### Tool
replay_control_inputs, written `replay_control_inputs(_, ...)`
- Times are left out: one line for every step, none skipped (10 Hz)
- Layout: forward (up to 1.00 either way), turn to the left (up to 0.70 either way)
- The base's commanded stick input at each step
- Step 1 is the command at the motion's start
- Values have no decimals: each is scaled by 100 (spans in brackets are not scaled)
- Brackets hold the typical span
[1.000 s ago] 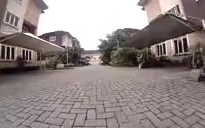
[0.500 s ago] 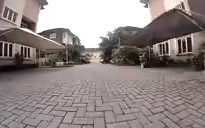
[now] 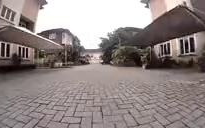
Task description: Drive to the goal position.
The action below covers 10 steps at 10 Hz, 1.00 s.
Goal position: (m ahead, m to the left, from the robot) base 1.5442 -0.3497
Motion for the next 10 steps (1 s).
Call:
replay_control_inputs(70,1)
replay_control_inputs(70,0)
replay_control_inputs(70,0)
replay_control_inputs(70,0)
replay_control_inputs(70,0)
replay_control_inputs(70,0)
replay_control_inputs(70,0)
replay_control_inputs(70,0)
replay_control_inputs(70,0)
replay_control_inputs(70,0)
